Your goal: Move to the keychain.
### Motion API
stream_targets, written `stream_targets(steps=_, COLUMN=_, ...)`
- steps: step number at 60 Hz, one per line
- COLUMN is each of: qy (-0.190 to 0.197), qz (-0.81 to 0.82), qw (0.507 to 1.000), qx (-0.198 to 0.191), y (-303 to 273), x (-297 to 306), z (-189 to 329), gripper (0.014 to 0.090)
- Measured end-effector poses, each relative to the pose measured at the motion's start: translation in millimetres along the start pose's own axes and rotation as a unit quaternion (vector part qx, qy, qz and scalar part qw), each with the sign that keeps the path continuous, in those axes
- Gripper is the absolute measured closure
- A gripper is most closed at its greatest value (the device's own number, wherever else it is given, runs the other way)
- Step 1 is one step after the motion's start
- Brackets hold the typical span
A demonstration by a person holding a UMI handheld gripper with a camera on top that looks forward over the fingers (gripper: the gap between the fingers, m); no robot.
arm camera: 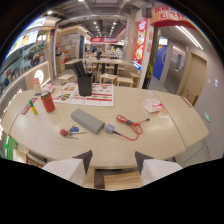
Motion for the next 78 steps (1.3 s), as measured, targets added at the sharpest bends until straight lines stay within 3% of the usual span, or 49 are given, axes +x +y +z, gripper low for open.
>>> stream_targets(steps=23, qy=-0.031, qz=0.001, qw=0.999, qx=0.008, y=5.7, x=-119.0, z=-15.0, gripper=0.0204)
stream_targets(steps=41, qy=-0.041, qz=0.008, qw=0.999, qx=0.020, y=-6.0, x=-189.8, z=12.7, gripper=0.0199)
stream_targets(steps=64, qy=-0.052, qz=-0.004, qw=0.998, qx=0.019, y=-40.7, x=-208.8, z=103.8, gripper=0.0199)
stream_targets(steps=78, qy=-0.062, qz=-0.006, qw=0.998, qx=0.002, y=-41.8, x=-209.2, z=131.6, gripper=0.0198)
